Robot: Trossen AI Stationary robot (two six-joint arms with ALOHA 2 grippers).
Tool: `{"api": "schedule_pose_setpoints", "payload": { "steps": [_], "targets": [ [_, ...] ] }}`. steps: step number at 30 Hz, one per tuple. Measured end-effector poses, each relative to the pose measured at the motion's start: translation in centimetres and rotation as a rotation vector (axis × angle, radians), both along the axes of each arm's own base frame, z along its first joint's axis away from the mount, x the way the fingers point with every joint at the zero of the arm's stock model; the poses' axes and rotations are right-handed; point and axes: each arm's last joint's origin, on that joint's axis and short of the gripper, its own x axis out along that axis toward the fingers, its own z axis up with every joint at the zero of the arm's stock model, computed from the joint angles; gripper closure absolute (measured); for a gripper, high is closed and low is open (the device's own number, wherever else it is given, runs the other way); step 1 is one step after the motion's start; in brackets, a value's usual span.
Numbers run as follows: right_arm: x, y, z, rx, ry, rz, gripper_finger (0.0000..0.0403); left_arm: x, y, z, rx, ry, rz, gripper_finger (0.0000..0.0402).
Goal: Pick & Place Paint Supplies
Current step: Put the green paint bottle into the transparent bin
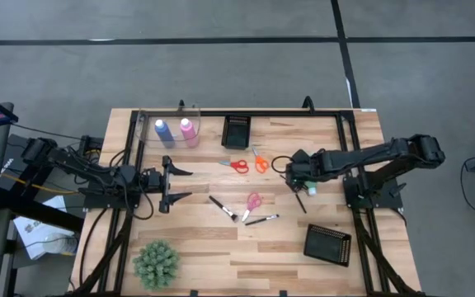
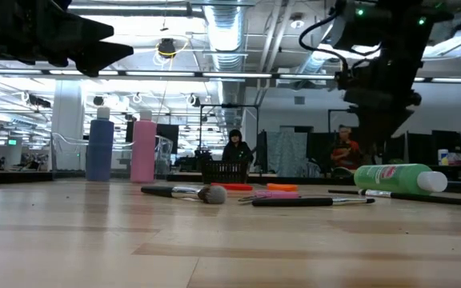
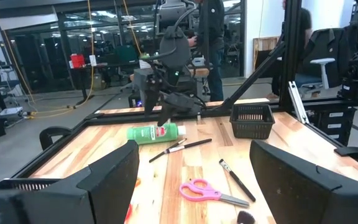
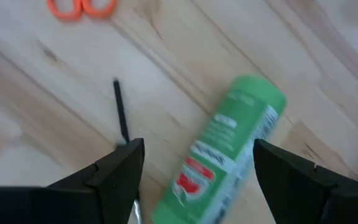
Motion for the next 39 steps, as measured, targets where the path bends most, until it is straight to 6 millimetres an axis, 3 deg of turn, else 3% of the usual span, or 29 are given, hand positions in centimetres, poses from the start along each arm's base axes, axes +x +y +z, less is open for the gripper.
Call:
{"api": "schedule_pose_setpoints", "payload": {
  "steps": [8, 19, 28, 39],
  "targets": [
    [-1.7, -1.4, -0.1, 0.067, 0.145, -0.135, 0.0116, 0.0, 0.0, 0.0, 0.0, -0.001, 0.0, 0.0103],
    [-1.1, -2.6, -0.2, 0.163, 0.092, -0.116, 0.0116, 0.0, 0.0, 0.0, 0.001, -0.001, -0.001, 0.0103],
    [-2.4, -3.4, -3.6, 0.243, 0.082, -0.128, 0.0116, 0.0, 0.0, 0.0, 0.0, -0.001, -0.003, 0.0103],
    [-1.1, -3.5, -4.8, 0.233, -0.084, 0.013, 0.0117, 0.0, 0.0, 0.0, 0.001, -0.003, -0.002, 0.0103]
  ]
}}
